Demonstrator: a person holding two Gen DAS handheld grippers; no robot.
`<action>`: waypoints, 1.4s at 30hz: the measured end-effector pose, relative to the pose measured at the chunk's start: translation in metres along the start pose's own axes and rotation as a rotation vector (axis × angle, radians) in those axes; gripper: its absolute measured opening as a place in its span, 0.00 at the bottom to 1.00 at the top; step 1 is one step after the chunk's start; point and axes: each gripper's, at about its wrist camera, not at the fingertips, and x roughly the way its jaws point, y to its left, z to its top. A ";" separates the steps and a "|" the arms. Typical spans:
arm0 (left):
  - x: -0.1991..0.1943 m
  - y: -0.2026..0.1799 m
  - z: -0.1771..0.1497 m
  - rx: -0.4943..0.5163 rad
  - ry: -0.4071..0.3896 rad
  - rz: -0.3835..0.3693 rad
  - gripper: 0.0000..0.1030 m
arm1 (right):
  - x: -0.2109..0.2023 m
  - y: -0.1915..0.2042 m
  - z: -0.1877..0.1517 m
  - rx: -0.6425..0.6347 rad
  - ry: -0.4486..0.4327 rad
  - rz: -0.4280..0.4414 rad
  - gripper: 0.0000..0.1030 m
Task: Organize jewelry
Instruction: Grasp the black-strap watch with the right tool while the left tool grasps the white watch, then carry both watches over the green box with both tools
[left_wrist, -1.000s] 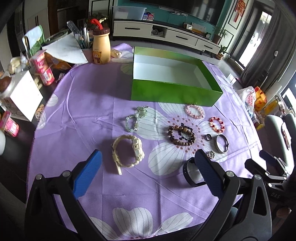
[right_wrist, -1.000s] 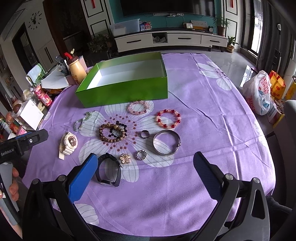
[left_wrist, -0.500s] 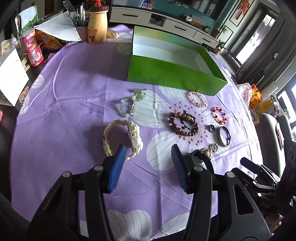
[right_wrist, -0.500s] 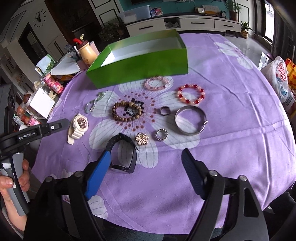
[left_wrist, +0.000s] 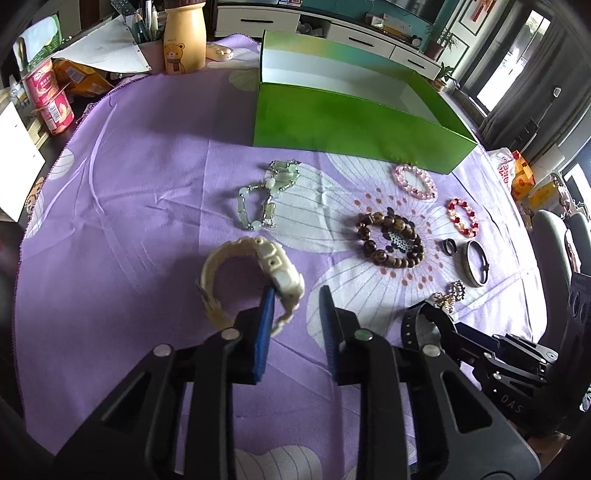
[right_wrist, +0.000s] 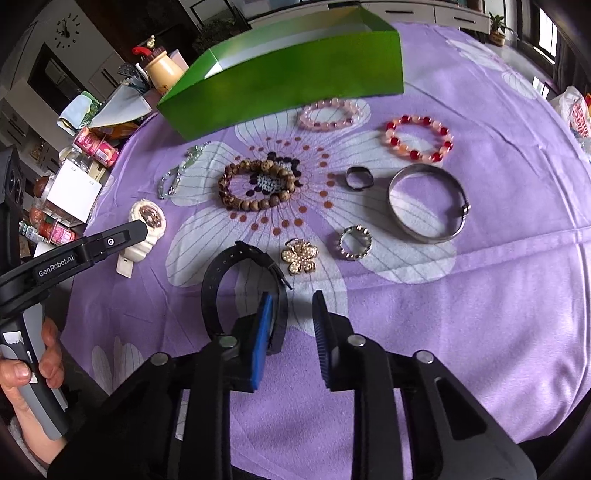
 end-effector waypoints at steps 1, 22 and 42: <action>0.001 0.000 0.000 0.005 0.004 0.003 0.18 | 0.001 0.001 0.001 -0.004 0.005 0.003 0.19; -0.032 0.001 0.000 -0.016 -0.086 -0.065 0.09 | -0.042 0.019 0.000 -0.104 -0.123 0.046 0.01; -0.054 -0.044 0.078 0.079 -0.198 -0.059 0.09 | -0.076 -0.008 0.082 -0.087 -0.300 -0.035 0.01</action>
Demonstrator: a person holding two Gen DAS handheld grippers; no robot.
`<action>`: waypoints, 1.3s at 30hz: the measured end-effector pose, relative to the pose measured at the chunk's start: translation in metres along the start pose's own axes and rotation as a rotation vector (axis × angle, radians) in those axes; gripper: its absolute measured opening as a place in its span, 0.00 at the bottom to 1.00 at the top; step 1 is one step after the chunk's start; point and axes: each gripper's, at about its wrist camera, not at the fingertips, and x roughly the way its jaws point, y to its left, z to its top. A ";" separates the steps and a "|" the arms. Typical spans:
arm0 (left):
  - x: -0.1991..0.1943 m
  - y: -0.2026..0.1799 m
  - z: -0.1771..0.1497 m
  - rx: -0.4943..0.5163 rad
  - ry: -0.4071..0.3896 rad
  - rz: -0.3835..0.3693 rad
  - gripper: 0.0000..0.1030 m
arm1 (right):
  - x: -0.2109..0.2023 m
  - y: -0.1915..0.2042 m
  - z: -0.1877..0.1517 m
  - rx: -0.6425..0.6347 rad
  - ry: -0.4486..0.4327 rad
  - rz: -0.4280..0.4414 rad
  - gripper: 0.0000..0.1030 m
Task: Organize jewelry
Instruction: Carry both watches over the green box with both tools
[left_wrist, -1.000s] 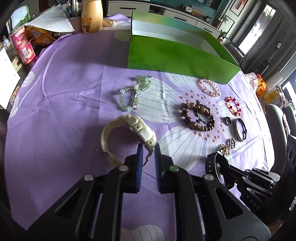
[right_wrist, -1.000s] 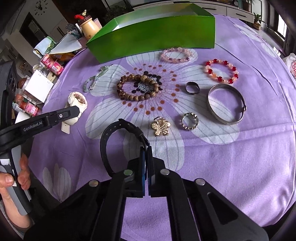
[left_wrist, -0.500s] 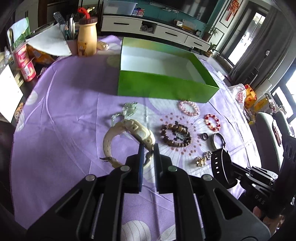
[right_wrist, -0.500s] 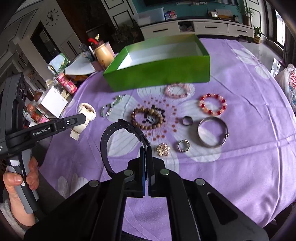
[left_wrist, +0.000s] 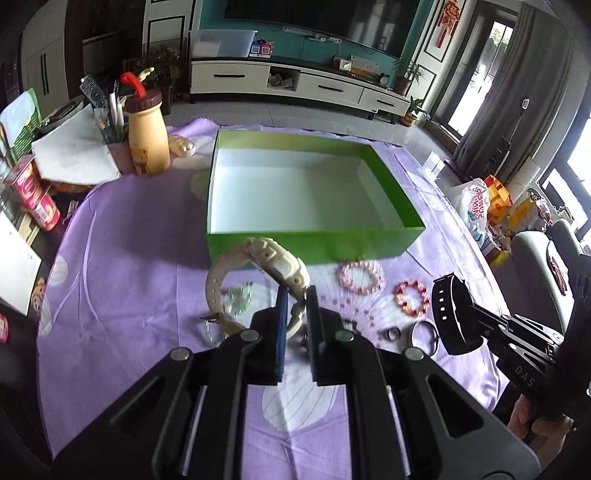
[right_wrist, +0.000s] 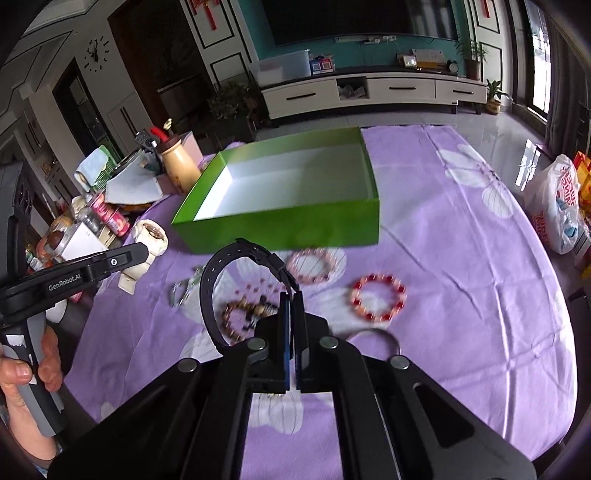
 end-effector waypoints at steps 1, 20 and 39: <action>0.003 -0.001 0.006 0.001 -0.003 -0.001 0.09 | 0.003 -0.002 0.006 0.002 -0.005 0.000 0.01; 0.114 0.002 0.089 0.005 0.044 0.081 0.09 | 0.109 -0.026 0.095 0.018 0.008 -0.054 0.01; 0.149 -0.014 0.095 0.077 0.063 0.162 0.10 | 0.149 -0.029 0.103 -0.004 0.073 -0.090 0.02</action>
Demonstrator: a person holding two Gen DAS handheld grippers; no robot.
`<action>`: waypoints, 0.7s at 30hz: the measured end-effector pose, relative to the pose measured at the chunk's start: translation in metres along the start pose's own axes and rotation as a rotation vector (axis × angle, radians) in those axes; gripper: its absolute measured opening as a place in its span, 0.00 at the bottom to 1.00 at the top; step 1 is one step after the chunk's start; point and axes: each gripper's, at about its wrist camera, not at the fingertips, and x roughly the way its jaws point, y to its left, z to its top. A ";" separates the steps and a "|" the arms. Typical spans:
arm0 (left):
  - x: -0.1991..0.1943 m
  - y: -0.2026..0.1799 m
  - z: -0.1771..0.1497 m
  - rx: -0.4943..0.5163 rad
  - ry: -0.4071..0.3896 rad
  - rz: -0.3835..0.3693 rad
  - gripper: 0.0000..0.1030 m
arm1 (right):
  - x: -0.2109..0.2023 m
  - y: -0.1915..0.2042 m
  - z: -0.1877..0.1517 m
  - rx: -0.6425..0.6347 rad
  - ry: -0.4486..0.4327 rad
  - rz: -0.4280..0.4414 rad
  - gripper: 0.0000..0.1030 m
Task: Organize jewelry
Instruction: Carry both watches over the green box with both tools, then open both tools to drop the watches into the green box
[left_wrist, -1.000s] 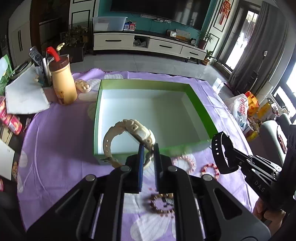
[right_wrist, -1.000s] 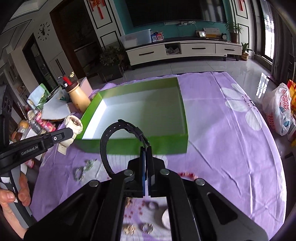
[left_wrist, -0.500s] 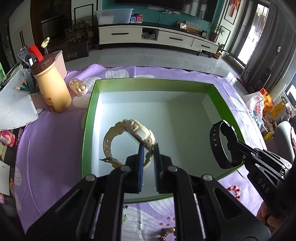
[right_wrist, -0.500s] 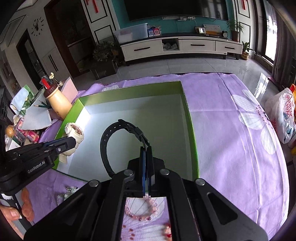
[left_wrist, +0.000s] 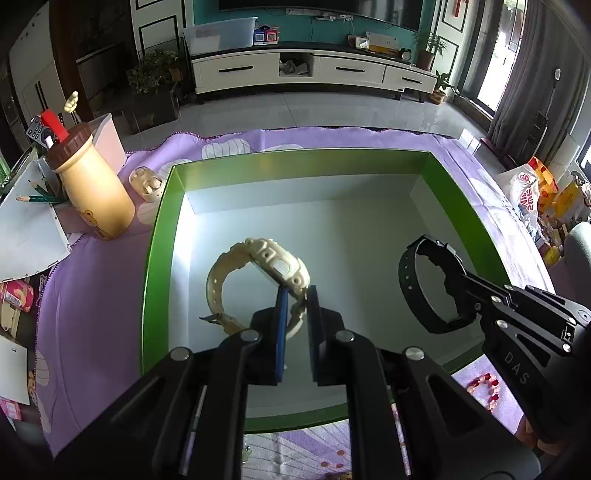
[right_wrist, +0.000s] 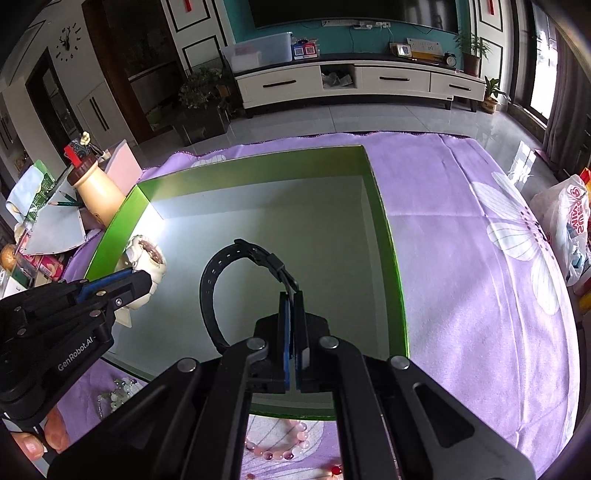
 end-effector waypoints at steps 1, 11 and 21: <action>0.001 0.000 0.000 0.002 0.000 0.004 0.10 | 0.001 0.000 0.000 0.002 0.003 0.001 0.04; -0.024 0.000 -0.003 -0.017 -0.048 -0.009 0.37 | -0.027 -0.012 -0.011 0.042 -0.041 0.031 0.19; -0.080 0.020 -0.047 -0.058 -0.074 -0.059 0.71 | -0.093 -0.046 -0.074 0.092 -0.061 0.047 0.41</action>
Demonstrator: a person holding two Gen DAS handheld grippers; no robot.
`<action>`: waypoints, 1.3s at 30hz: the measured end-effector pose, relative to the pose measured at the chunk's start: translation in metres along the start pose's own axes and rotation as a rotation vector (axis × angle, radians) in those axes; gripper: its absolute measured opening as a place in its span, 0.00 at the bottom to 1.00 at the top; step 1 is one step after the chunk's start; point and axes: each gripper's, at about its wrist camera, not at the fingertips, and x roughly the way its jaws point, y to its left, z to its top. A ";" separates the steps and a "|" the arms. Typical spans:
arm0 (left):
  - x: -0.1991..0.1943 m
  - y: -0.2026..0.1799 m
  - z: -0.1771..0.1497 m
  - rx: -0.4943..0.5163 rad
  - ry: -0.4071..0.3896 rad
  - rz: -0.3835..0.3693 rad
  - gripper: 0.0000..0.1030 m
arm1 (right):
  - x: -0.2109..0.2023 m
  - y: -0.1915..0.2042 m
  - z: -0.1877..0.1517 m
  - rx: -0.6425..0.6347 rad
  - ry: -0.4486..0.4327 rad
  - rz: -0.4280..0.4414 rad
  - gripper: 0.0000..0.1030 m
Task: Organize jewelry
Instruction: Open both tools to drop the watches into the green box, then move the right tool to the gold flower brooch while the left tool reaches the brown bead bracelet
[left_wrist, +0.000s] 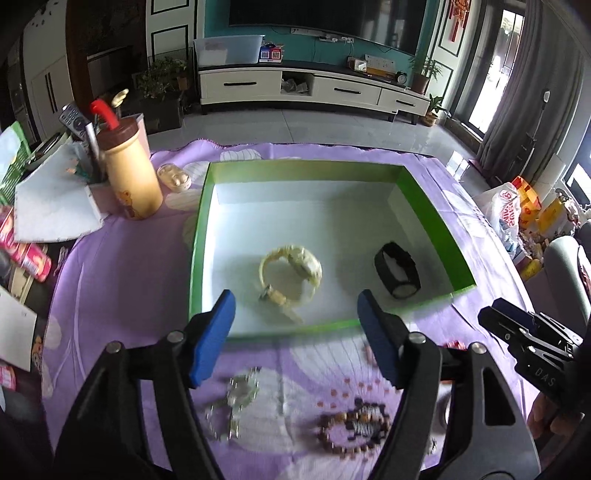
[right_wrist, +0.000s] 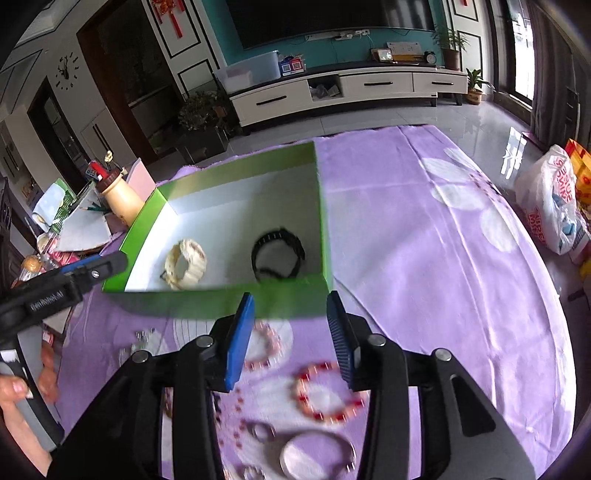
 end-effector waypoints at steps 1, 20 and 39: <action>-0.006 0.003 -0.006 -0.009 0.003 -0.010 0.71 | -0.006 -0.003 -0.009 0.007 0.005 0.005 0.41; -0.056 0.040 -0.135 -0.140 0.105 -0.091 0.74 | -0.093 0.015 -0.106 -0.095 -0.009 0.125 0.48; -0.038 0.038 -0.162 -0.102 0.128 -0.132 0.74 | -0.025 0.065 -0.146 -0.190 0.105 0.209 0.44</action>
